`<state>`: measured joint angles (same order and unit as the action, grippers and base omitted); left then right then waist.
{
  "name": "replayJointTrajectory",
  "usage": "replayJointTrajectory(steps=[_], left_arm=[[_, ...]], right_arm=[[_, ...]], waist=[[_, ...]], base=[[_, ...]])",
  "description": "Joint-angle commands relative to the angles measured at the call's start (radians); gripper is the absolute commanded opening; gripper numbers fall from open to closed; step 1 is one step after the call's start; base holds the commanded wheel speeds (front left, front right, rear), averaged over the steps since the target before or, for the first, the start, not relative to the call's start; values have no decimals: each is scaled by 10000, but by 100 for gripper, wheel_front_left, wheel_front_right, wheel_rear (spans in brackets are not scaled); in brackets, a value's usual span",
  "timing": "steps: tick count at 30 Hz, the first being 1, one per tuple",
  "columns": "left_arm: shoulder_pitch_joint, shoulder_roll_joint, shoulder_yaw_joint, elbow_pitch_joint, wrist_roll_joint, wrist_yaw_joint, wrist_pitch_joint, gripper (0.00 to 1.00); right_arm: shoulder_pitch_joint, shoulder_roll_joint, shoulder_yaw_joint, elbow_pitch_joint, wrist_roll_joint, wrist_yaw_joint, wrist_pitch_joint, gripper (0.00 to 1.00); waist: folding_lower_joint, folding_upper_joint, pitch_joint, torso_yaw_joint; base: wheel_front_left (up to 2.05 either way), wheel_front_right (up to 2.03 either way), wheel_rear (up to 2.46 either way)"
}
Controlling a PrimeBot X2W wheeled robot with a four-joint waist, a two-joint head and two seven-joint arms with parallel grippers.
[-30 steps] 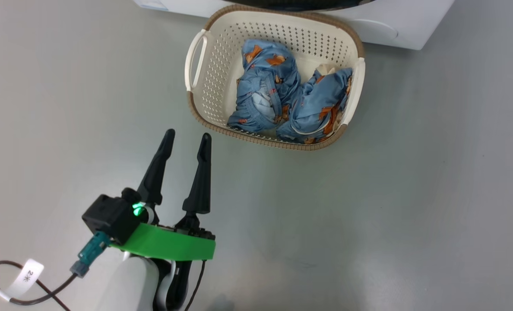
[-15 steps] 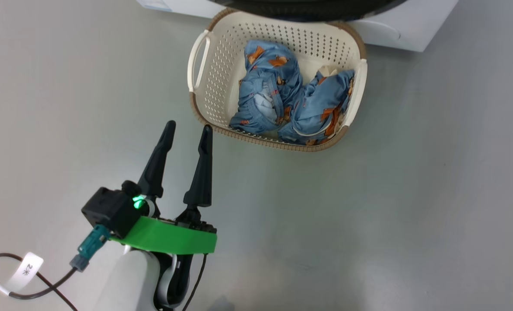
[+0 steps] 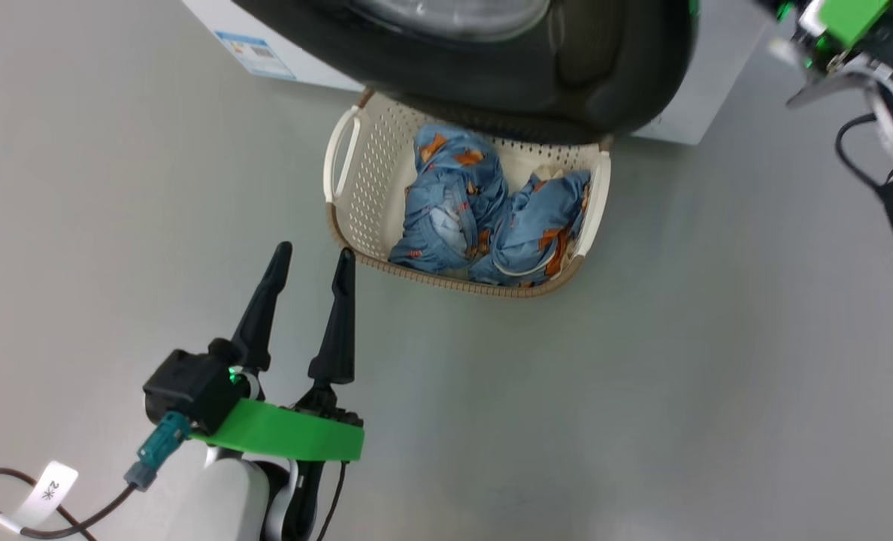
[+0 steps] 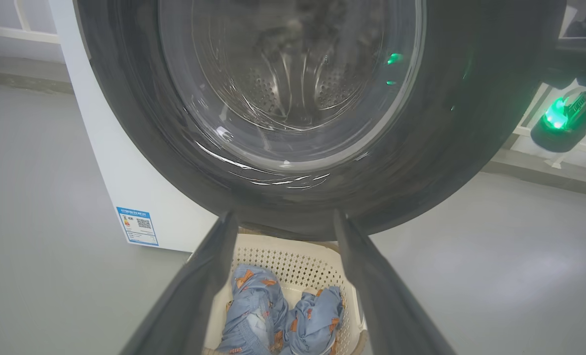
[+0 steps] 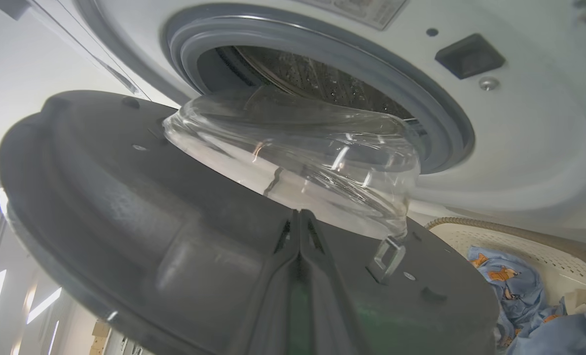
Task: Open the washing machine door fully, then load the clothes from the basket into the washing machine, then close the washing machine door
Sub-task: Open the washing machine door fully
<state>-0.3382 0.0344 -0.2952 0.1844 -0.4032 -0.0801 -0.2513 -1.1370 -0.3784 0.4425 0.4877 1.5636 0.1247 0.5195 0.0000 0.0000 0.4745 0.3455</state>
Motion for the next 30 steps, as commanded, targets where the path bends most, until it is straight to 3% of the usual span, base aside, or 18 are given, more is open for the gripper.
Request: replayJointTrajectory(steps=[1, 30], left_arm=[[233, 158, 365, -156, 94, -62, -105, 100], [1462, 158, 884, 110, 450, -153, -105, 100]], right_arm=[[305, 426, 171, -434, 92, 60, 163, 0], [3090, 1470, 1345, -1683, 327, 60, 1303, 0]], waist=[[0, 0, -288, -64], [0, 0, -2184, 329]], base=[[0, 0, 0], [0, 0, 0]])
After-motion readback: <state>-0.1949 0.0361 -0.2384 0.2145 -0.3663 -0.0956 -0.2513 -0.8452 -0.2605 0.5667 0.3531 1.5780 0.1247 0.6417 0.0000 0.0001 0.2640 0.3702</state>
